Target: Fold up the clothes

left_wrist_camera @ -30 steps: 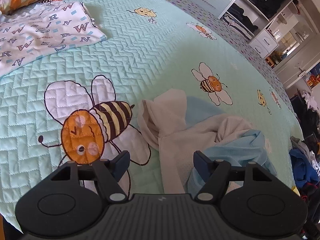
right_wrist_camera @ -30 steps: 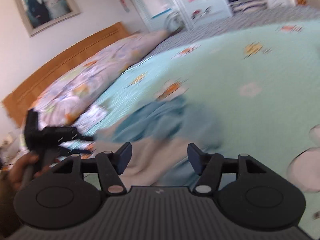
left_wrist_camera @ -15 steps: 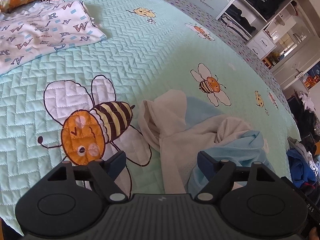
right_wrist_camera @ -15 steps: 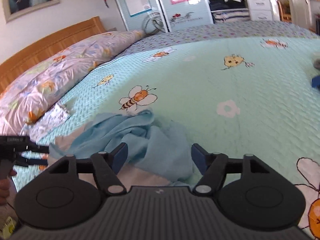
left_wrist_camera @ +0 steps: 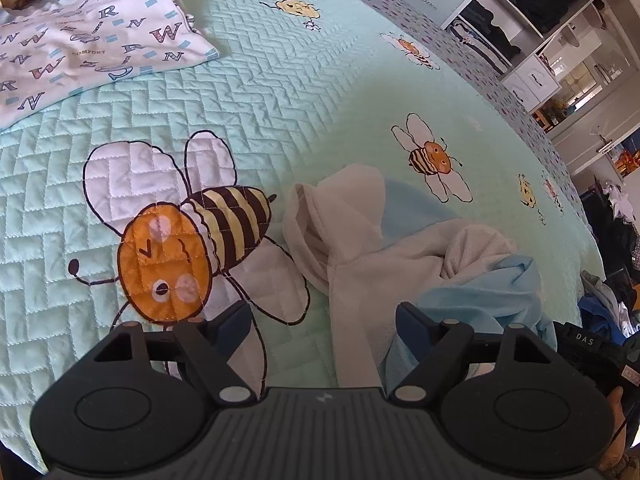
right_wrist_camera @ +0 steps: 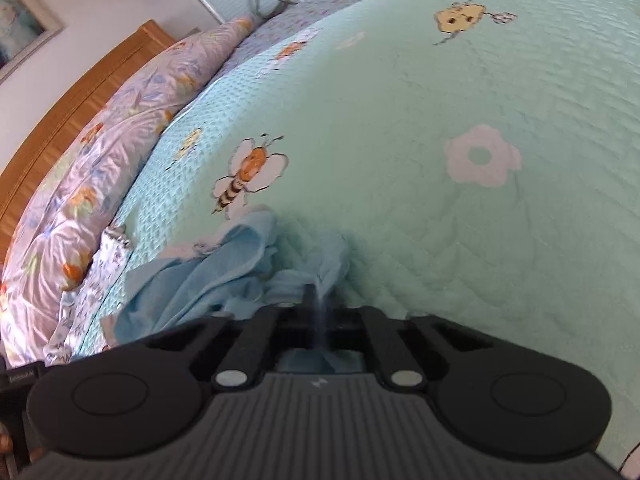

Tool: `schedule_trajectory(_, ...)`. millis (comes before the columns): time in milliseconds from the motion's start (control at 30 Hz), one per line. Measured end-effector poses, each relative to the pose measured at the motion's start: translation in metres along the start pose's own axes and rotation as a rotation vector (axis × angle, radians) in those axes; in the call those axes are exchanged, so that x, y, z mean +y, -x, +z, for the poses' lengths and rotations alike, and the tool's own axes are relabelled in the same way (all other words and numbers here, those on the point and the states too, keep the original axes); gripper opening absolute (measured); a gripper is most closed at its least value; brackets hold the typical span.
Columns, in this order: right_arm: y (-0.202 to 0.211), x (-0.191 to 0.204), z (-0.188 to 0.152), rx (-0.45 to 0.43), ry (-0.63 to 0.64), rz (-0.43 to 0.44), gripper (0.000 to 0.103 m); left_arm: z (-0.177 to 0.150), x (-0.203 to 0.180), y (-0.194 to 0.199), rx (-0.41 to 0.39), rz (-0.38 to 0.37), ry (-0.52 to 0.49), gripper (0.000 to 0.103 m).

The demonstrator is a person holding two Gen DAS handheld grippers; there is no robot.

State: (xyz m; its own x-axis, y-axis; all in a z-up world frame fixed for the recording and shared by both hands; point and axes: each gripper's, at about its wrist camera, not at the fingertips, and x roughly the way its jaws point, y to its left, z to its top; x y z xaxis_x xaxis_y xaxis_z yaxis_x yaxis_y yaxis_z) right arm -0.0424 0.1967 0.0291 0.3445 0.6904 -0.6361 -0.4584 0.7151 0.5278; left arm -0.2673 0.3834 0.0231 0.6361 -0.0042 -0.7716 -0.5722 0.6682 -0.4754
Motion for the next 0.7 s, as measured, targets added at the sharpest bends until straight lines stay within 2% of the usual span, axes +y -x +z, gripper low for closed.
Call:
schedule_trajectory(100, 0.017, 0.004, -0.002, -0.07, -0.018, 0.038, 0.003, 0.001, 0.0, 0.0, 0.001, 0.001, 0.0, 0.082)
schedule_trajectory(200, 0.045, -0.001, 0.007, -0.162, -0.097, 0.124, 0.003, 0.002, 0.0, 0.0, 0.002, 0.002, 0.005, 0.082)
schedule_trajectory(300, 0.072, -0.006, 0.027, -0.24, -0.163, 0.224, 0.003, 0.002, -0.001, 0.0, -0.001, 0.008, 0.005, 0.082)
schedule_trajectory(400, 0.085, -0.011, 0.05, -0.281, -0.222, 0.299, 0.003, 0.002, -0.005, -0.001, 0.001, 0.016, 0.001, 0.082)
schedule_trajectory(500, 0.094, -0.015, 0.082, -0.339, -0.243, 0.303, 0.003, 0.004, -0.009, -0.001, 0.001, 0.02, 0.002, 0.082)
schedule_trajectory(600, 0.107, -0.023, 0.119, -0.429, -0.243, 0.262, 0.002, 0.008, -0.015, 0.0, -0.014, 0.03, -0.002, 0.082)
schedule_trajectory(700, 0.13, -0.045, 0.163, -0.564, -0.235, 0.177, 0.002, 0.015, -0.023, 0.0, -0.039, 0.04, -0.011, 0.082)
